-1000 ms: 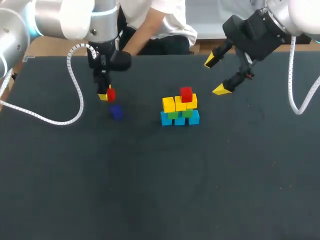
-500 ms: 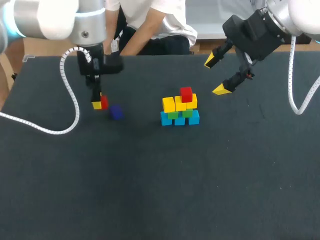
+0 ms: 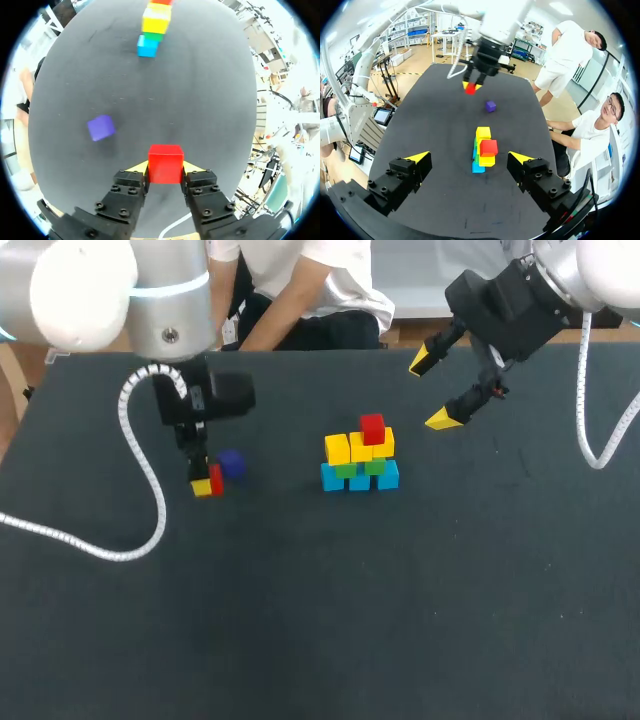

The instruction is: Place the blue cubes, place green cubes on the blue cubes, place the yellow cubes on the green cubes, then place the red cubes on the yellow cubes, and place purple cube on the red cubes.

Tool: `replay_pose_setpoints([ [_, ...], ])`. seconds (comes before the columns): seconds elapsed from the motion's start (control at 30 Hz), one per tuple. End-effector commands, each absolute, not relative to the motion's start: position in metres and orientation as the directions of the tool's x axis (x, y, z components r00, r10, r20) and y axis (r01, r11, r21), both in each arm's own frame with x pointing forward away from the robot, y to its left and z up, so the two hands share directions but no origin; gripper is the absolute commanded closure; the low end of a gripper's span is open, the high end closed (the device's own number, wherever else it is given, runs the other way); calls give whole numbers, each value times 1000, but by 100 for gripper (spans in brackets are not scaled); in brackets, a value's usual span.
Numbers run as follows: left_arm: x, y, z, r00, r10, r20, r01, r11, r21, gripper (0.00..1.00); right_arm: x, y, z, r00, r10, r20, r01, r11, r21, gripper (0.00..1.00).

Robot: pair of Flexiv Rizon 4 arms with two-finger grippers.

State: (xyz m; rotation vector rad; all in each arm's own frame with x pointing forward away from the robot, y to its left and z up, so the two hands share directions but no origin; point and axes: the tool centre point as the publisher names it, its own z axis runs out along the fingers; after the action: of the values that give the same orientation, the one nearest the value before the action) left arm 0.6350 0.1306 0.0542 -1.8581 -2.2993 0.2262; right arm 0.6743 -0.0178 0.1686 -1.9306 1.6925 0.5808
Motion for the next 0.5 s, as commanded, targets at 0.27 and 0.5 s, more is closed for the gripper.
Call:
replay_pose_setpoints([
  [0.27, 566, 105, 68, -238, 969, 66, 969, 233, 81, 100, 674, -18, 169, 134, -776, -617, -991, -99, -92, 0],
  [0.5, 553, 89, 61, -257, 965, 53, 961, 249, 122, 100, 674, -18, 169, 134, -776, -617, -991, -99, -92, 0],
])
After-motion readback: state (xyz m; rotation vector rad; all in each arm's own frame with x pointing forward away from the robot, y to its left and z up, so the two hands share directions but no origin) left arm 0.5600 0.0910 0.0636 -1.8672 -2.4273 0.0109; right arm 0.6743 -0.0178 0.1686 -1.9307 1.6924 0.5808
